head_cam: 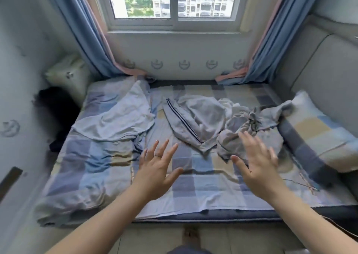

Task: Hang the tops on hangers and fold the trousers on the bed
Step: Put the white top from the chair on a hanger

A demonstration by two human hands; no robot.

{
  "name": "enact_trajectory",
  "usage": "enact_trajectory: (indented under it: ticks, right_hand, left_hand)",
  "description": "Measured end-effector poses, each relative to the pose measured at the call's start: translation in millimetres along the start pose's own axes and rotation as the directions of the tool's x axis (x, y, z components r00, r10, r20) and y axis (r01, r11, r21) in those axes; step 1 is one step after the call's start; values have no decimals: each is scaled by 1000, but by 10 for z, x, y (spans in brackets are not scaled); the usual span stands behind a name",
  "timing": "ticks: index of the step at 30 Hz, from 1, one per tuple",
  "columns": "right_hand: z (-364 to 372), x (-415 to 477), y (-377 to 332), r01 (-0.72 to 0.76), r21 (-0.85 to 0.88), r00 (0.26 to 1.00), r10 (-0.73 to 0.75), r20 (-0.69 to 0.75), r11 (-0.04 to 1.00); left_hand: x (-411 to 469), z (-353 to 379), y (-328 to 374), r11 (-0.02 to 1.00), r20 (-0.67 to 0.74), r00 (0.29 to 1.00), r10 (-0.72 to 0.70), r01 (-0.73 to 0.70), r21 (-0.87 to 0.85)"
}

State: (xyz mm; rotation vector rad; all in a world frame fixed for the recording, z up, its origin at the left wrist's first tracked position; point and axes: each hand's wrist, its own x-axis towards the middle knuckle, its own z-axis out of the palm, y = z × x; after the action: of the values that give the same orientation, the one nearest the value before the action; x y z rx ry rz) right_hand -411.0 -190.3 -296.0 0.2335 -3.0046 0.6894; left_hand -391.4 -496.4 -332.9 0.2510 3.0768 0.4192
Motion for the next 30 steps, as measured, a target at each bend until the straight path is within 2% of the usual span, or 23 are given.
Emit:
enact_trajectory:
  ticks: [7,14,23,30]
  right_hand:
    - [741,975,-139,94,27,968,-98,230,995]
    - [1333,1688,-491,190,-19,908,-168,385,982]
    - [2299,2177,-1413,185,-35,863,-145,484,982]
    - [3442,2387,-2287,200,-137,803,-82,591,970]
  left_hand:
    - [329,238,-542,959,94,955,-280,283,-16]
    - [435,424,-1197,885,145,880,-452,462,-46]
    - [503,525,-2420,815,222,816,-533,566,-122]
    - [604,731,-3840,800,359,777,-518,588,-118]
